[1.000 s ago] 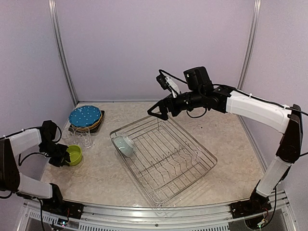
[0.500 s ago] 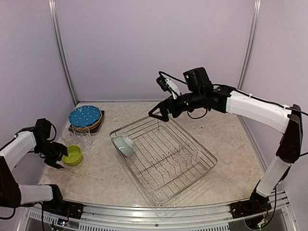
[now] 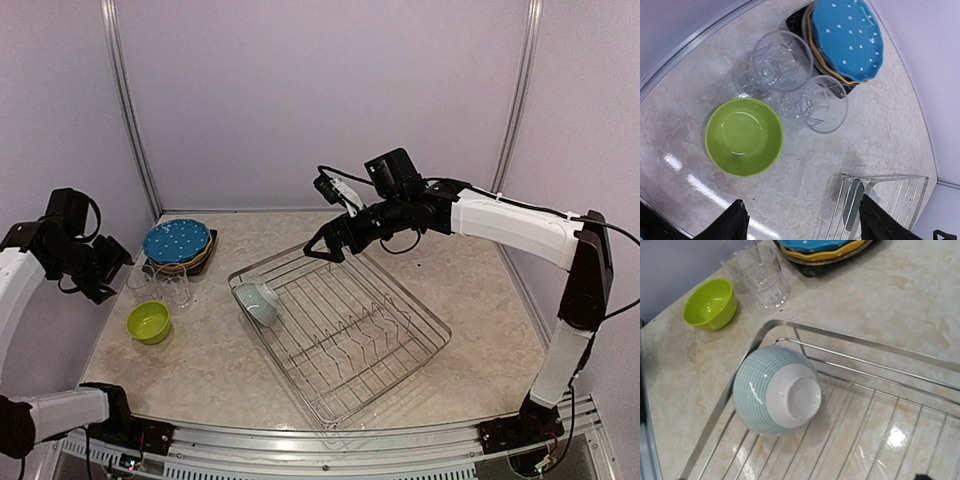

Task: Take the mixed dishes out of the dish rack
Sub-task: Grab the bowl from the dish rack.

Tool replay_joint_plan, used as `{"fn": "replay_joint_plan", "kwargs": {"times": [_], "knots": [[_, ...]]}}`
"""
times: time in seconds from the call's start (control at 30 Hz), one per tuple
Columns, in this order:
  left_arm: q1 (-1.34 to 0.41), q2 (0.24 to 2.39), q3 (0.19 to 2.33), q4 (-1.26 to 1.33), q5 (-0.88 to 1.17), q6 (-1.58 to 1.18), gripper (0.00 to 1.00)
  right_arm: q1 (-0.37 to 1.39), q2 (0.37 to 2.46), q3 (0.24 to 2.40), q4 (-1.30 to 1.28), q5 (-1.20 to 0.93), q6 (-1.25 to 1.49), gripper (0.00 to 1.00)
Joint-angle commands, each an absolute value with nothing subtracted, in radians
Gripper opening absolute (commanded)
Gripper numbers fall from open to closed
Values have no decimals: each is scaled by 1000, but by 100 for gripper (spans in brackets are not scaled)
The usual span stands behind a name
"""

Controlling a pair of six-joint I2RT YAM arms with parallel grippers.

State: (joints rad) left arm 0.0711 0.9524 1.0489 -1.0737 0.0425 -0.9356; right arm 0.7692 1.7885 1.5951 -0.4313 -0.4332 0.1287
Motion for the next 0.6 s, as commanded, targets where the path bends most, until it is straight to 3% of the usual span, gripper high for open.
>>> {"fn": "replay_joint_plan", "kwargs": {"times": [0.0, 0.27, 0.57], "knots": [[-73, 1029, 1216, -1102, -23, -753, 73, 759, 1806, 1631, -452, -480, 139, 97], [-390, 1330, 1532, -1163, -73, -516, 79, 690, 1765, 1586, -402, -528, 195, 98], [-624, 1662, 1793, -1255, -139, -302, 80, 605, 1661, 1459, -367, -528, 227, 98]]}}
